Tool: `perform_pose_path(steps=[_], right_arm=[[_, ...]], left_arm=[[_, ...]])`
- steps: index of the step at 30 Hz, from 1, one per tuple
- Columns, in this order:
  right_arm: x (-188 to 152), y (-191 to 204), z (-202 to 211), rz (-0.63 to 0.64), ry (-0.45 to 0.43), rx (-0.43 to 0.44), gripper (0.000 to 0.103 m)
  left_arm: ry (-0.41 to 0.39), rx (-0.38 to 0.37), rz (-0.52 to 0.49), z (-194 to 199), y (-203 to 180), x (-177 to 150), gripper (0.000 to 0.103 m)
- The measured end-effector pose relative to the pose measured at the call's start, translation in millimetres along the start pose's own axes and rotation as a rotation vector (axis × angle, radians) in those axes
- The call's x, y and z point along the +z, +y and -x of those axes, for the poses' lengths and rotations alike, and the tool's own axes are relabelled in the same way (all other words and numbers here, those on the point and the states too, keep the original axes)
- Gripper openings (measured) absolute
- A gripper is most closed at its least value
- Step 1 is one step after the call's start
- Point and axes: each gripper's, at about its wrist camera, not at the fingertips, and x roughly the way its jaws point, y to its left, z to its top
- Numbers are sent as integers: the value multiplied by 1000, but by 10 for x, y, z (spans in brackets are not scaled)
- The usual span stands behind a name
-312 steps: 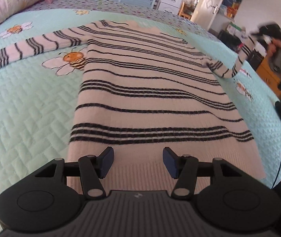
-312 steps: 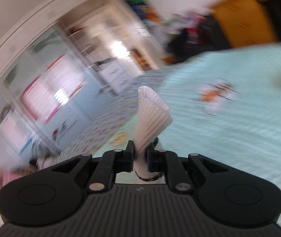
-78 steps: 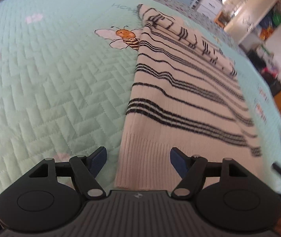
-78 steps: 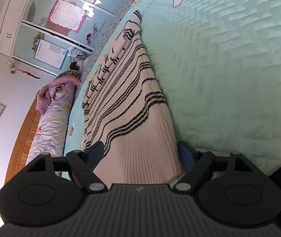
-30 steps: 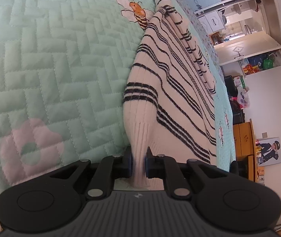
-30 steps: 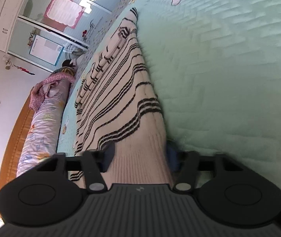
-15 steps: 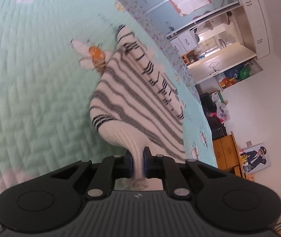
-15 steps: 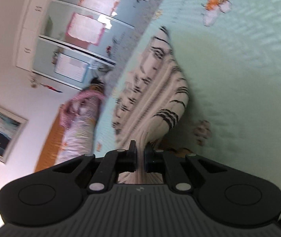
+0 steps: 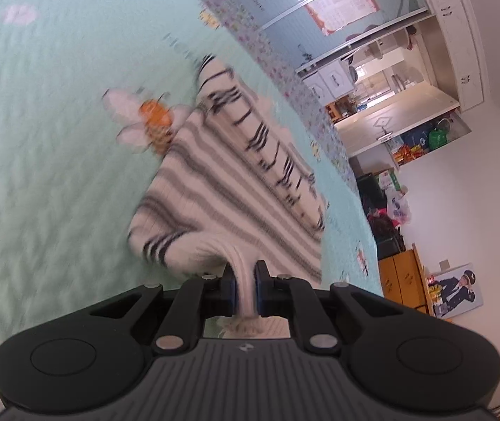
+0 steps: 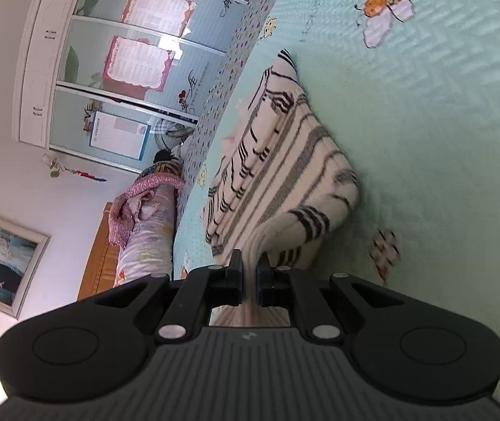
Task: Fold clothes
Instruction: 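Lift the hem with both grippers and fold it toward the collar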
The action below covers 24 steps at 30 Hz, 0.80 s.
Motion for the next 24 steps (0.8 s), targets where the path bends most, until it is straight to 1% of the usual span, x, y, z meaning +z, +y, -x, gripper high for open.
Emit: perform_pose_path(steps=[3,5,9,10,13,14,15,16,17,18,20,21,24], right_arm=[[193,120,-184,0,-3,5,8],[339,176,-365,-4,-2,2,8],[664,166,-833,-51,-11,-36,8],[738,140,-958,-70,-16,-47,8],[952,-43,-1299,-166,-38,-65,17],[1020,-110,-1384,-194,-47,-68,27],[1075,-165,-1431,-215,-59,-64,33],[1119,-210,-1450,-231,-75,-55,33],[1154,-249,-1442,-238,-91,-42,33],[1162,-271,-1403,-234,-106,-26,33],[1110,-270,-1274,-189,-120,-13,33],[1062,-248,-1206,-149,-118,-16,34],[878,-185,-1069,-11,-78,-72,37]], left_arm=[[-23,6,-24,-203,-136,301,10],[-23,25,-16,-426,-182,521,10],[3,79,17,-939,-176,912,11],[13,109,32,-1084,-155,1012,12],[-3,152,70,-1360,-57,1259,13],[-13,154,88,-1371,-9,1311,18],[-22,156,107,-1376,41,1361,23],[-32,158,126,-1382,91,1411,24],[-44,148,132,-1325,132,1415,25],[-57,137,137,-1264,172,1417,27],[-54,132,107,-1125,214,1330,27],[-49,135,88,-1060,231,1268,28],[-30,153,47,-892,313,1001,29]])
